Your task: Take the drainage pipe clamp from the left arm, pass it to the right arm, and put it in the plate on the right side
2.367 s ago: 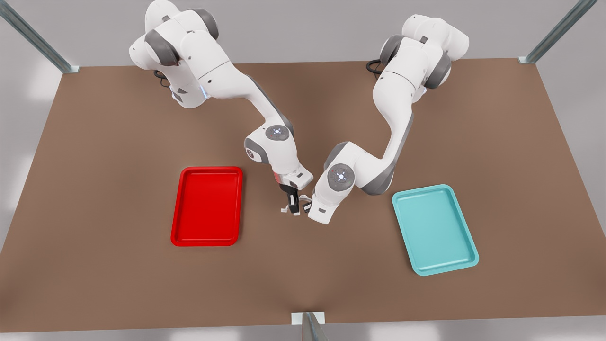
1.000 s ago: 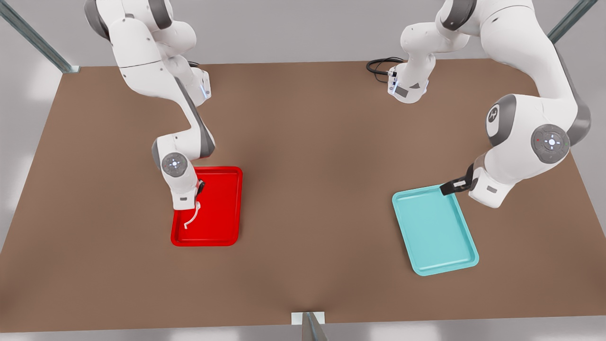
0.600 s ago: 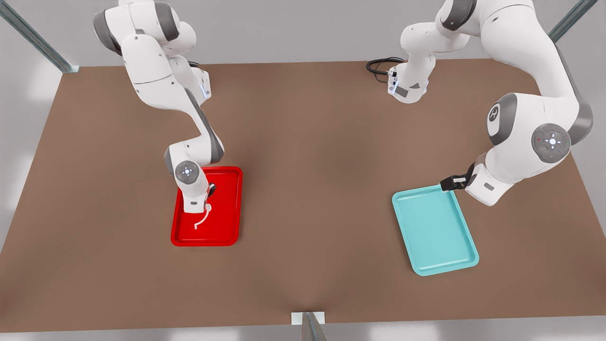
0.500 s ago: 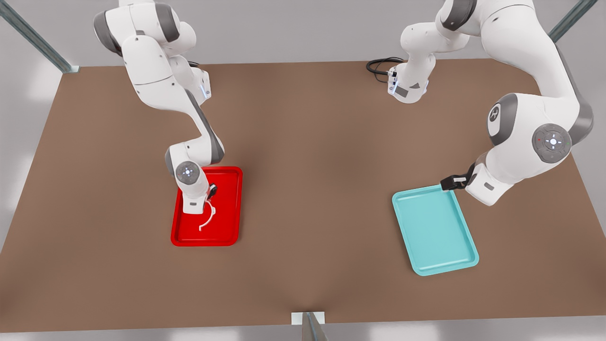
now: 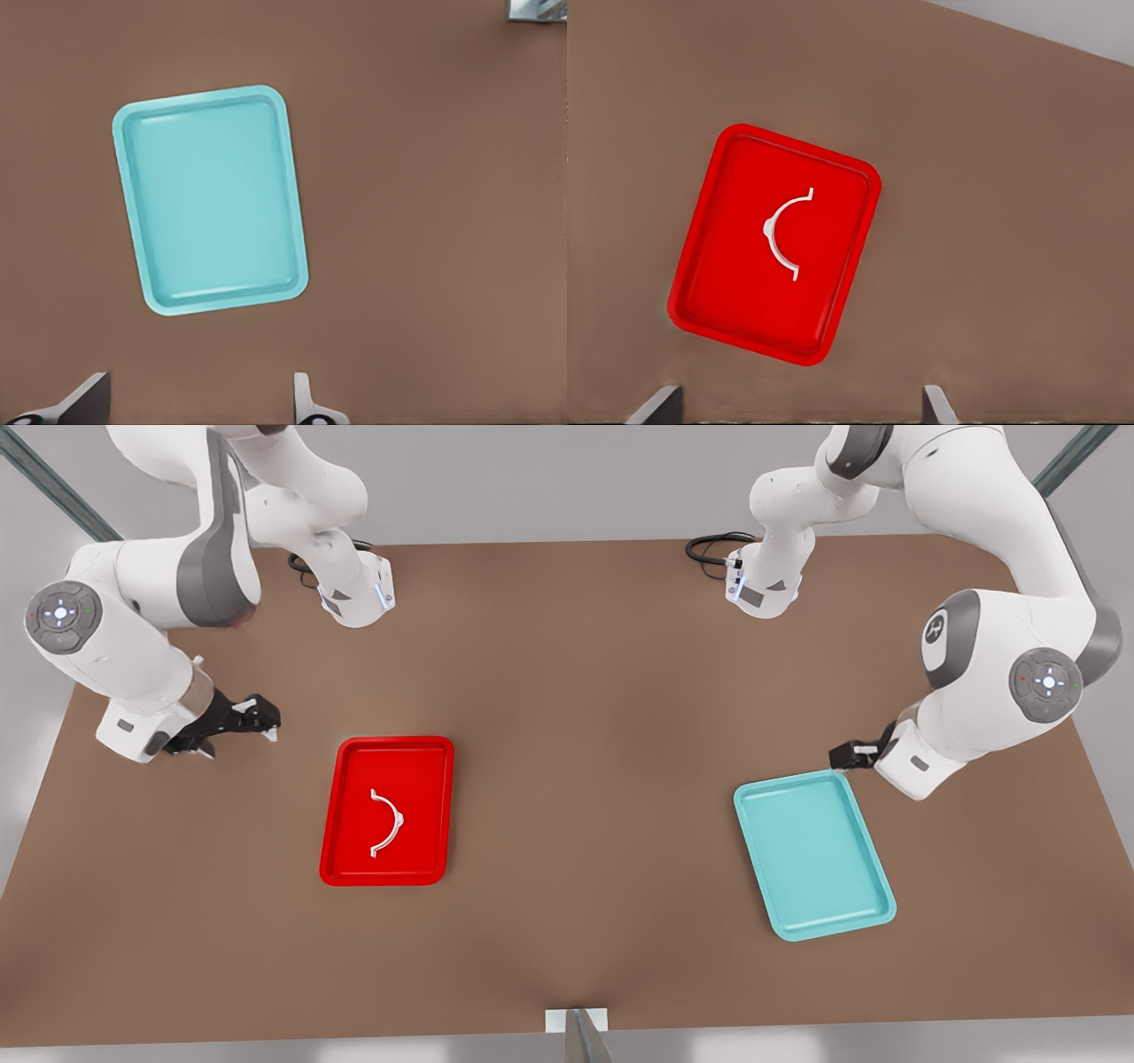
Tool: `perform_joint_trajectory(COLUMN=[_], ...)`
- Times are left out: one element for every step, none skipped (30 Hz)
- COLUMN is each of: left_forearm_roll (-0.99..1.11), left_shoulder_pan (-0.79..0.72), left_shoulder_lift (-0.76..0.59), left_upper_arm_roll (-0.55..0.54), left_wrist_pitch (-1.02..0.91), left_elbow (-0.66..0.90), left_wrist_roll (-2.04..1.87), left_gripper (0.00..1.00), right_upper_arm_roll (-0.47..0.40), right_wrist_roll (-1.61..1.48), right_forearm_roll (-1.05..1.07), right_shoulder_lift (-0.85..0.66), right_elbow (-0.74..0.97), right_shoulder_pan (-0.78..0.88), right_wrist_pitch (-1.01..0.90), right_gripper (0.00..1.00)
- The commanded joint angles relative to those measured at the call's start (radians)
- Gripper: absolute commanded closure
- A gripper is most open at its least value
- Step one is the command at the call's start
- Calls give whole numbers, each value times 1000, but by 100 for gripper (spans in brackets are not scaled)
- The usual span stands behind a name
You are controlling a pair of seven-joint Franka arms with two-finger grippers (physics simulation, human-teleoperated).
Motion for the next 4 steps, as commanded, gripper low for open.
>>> perform_joint_trajectory(left_forearm_roll=[-30, -36, -36, -36], left_shoulder_pan=[-3, -6, 0, 4], left_shoulder_lift=[-2, -2, 0, 1], left_upper_arm_roll=[-1, -18, -15, -12], left_wrist_pitch=[-36, -36, -36, -35], left_elbow=[14, 18, 29, 30], left_wrist_roll=[59, 56, 60, 60], left_gripper=[0, 0, 0, 0], right_upper_arm_roll=[-4, -6, -3, -1], right_wrist_roll=[182, 186, 205, 206], right_forearm_roll=[14, 13, 10, 10], right_shoulder_lift=[-18, -18, -18, -18], right_elbow=[-18, -18, -22, -21], right_shoulder_pan=[3, 3, 5, 5], right_wrist_pitch=[-197, -185, -172, -168], right_gripper=[0, 0, 0, 0])
